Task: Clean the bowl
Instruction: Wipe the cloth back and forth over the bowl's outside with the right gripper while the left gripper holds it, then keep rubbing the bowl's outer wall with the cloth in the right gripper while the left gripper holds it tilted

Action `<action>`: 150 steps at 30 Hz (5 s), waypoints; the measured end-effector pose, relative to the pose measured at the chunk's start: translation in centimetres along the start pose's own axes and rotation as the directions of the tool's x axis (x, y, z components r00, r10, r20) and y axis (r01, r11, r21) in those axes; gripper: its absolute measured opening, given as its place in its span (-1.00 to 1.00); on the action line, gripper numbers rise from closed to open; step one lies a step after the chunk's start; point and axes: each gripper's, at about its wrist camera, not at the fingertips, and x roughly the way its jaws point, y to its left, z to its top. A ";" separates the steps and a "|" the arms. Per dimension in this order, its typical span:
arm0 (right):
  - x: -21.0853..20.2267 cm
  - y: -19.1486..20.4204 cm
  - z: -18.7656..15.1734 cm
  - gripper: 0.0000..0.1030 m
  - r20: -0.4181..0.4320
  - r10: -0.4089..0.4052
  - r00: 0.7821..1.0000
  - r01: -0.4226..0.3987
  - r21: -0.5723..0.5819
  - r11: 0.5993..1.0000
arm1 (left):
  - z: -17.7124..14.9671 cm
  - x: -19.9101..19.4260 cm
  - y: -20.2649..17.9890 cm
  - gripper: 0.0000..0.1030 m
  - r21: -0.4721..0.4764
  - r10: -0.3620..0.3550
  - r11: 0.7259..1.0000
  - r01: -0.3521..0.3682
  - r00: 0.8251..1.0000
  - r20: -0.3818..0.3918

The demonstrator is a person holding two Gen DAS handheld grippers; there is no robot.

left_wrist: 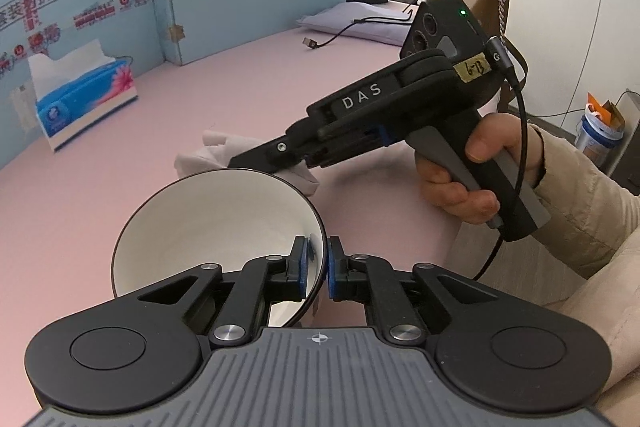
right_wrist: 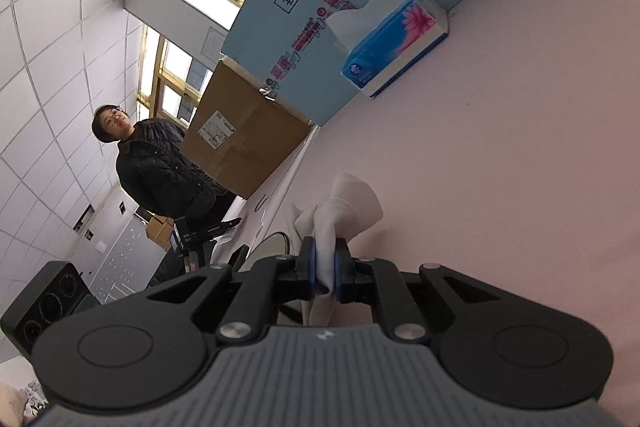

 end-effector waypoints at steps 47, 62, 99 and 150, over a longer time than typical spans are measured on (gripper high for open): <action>-2.5 -0.5 -0.6 -0.78 0.013 -0.018 1.000 0.018 0.028 0.999 | 0.8 0.9 -0.1 -0.74 0.021 -0.031 0.999 0.031 1.000 0.001; -4.8 -0.1 -2.5 -0.78 0.037 -0.013 0.999 0.012 0.040 0.999 | 1.8 1.7 0.0 -0.40 0.017 0.009 1.000 -0.009 0.999 0.044; -1.6 -0.9 -0.3 -0.78 -0.017 -0.021 1.000 0.021 0.024 0.999 | 0.9 1.1 0.7 -0.55 0.036 -0.065 0.997 0.064 0.997 0.047; -0.8 -0.7 0.3 -0.78 -0.032 0.028 0.999 -0.026 0.080 0.996 | 0.1 -0.1 0.9 -0.60 0.058 -0.045 0.997 0.043 0.998 0.033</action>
